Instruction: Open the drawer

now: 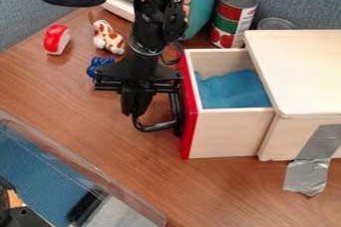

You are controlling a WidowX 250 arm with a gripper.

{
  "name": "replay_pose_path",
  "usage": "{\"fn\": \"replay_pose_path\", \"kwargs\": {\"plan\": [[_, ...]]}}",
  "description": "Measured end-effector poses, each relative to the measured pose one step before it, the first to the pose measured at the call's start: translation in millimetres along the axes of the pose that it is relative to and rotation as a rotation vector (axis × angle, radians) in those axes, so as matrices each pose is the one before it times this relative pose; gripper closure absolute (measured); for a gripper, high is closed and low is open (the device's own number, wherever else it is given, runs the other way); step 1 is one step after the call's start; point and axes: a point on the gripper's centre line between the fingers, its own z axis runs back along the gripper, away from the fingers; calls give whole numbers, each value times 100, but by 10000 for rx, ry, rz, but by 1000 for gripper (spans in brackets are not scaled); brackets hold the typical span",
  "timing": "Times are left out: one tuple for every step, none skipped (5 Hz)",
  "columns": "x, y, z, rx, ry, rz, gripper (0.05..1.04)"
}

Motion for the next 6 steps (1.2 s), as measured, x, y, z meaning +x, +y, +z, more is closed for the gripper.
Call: {"fn": "replay_pose_path", "kwargs": {"plan": [[19, 809, 58, 128, -34, 48, 963], [-65, 480, -187, 136, -4, -33, 935], [139, 299, 439, 62, -143, 94, 716], [121, -33, 1719, -232, -222, -19, 399], [164, 358, 2350, -189, -367, 8, 121], [638, 894, 3833, -232, -645, 89, 77]]}}
